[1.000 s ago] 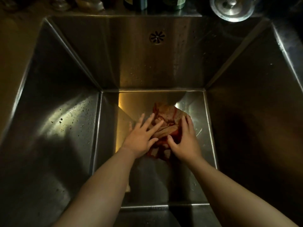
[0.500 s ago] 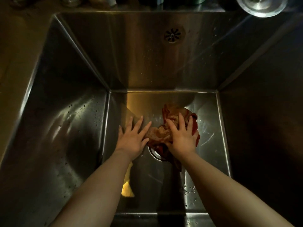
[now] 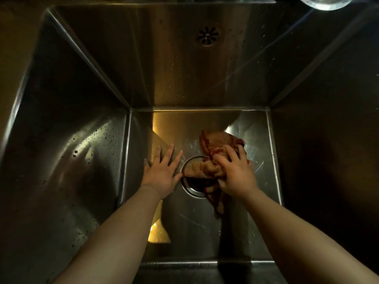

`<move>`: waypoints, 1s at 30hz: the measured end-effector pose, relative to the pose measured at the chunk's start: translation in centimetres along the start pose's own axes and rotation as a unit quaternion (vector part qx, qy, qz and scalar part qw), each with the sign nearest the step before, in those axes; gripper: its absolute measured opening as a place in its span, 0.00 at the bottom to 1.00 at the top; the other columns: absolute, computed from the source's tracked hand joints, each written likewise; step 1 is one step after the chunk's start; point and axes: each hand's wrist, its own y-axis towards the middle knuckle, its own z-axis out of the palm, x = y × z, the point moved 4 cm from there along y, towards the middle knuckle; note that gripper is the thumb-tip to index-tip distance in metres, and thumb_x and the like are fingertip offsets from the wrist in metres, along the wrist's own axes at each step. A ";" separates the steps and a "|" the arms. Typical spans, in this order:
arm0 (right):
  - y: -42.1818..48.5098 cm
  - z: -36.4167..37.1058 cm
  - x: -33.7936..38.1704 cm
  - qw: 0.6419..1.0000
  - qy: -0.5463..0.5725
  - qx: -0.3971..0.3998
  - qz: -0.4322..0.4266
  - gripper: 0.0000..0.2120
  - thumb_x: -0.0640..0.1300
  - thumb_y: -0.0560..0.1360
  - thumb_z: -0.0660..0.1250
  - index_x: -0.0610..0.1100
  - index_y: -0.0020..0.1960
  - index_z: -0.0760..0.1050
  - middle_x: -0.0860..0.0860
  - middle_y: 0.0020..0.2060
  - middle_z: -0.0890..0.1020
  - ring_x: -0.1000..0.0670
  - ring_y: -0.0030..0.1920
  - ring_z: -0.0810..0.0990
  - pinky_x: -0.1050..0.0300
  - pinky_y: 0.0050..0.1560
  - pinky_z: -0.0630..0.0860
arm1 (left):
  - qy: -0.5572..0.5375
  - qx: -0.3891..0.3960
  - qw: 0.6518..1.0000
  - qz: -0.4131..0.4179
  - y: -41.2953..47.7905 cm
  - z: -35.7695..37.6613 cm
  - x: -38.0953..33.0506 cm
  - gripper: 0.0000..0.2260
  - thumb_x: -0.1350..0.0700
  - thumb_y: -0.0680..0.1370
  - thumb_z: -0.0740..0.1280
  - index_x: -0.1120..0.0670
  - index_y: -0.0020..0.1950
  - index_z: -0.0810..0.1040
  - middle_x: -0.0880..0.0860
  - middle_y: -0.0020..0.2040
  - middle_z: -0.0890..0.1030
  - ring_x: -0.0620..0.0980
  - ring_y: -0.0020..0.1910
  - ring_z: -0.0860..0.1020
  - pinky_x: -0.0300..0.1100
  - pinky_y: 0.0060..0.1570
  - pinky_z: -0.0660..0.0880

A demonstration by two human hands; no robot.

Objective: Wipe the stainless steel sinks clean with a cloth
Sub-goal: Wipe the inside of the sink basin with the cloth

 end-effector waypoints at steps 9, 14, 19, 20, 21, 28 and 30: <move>-2.8 -0.7 -2.0 0.997 -0.002 0.041 0.072 0.32 0.57 0.66 0.70 0.56 0.67 0.63 0.50 0.71 0.60 0.38 0.73 0.48 0.35 0.66 0.62 | -0.038 0.007 0.999 -0.025 -1.1 0.4 -1.2 0.30 0.40 0.80 0.51 0.42 0.75 0.37 0.47 0.76 0.34 0.58 0.75 0.36 0.65 0.69 0.49; -5.5 -0.7 -2.6 0.994 0.002 0.050 0.094 0.31 0.60 0.63 0.72 0.53 0.63 0.68 0.50 0.68 0.64 0.39 0.73 0.50 0.39 0.64 0.66 | -0.056 0.020 0.998 -0.038 -2.1 0.9 -1.8 0.29 0.41 0.81 0.50 0.43 0.76 0.36 0.47 0.76 0.32 0.57 0.75 0.36 0.65 0.69 0.50; -7.1 -0.4 -3.4 0.992 -0.032 0.073 0.093 0.31 0.61 0.61 0.72 0.53 0.60 0.68 0.50 0.67 0.63 0.39 0.72 0.51 0.41 0.62 0.68 | -0.045 0.022 0.998 -0.038 -2.8 1.3 -1.8 0.29 0.46 0.82 0.52 0.42 0.75 0.36 0.48 0.76 0.33 0.56 0.75 0.36 0.64 0.70 0.50; -7.0 -0.4 -3.4 0.992 -0.036 0.075 0.095 0.31 0.61 0.61 0.72 0.54 0.60 0.67 0.50 0.67 0.62 0.39 0.72 0.51 0.40 0.63 0.68 | -0.048 0.022 0.998 -0.038 -2.7 1.3 -1.8 0.29 0.47 0.82 0.52 0.42 0.75 0.36 0.48 0.76 0.33 0.56 0.75 0.35 0.64 0.70 0.50; -6.7 -0.4 -3.3 0.992 -0.041 0.077 0.095 0.31 0.60 0.61 0.72 0.54 0.60 0.67 0.50 0.67 0.62 0.39 0.71 0.51 0.39 0.62 0.68 | -0.049 0.021 0.998 -0.038 -2.7 1.4 -1.8 0.29 0.47 0.81 0.52 0.42 0.75 0.36 0.48 0.76 0.33 0.56 0.75 0.35 0.64 0.70 0.50; -4.4 -1.7 -4.3 0.994 -0.066 0.052 0.068 0.28 0.56 0.61 0.72 0.52 0.58 0.69 0.49 0.64 0.66 0.37 0.68 0.58 0.43 0.58 0.71 | -0.047 0.011 0.998 -0.037 -2.5 2.1 -1.4 0.30 0.47 0.81 0.52 0.42 0.75 0.35 0.47 0.76 0.32 0.56 0.74 0.35 0.64 0.69 0.50; -3.3 -2.4 -4.4 0.995 -0.055 0.037 0.080 0.29 0.56 0.62 0.73 0.51 0.59 0.70 0.48 0.65 0.65 0.37 0.68 0.57 0.40 0.59 0.70 | -0.042 0.010 0.998 -0.035 -2.4 2.2 -1.4 0.30 0.47 0.81 0.52 0.42 0.75 0.35 0.47 0.76 0.32 0.56 0.74 0.34 0.64 0.69 0.50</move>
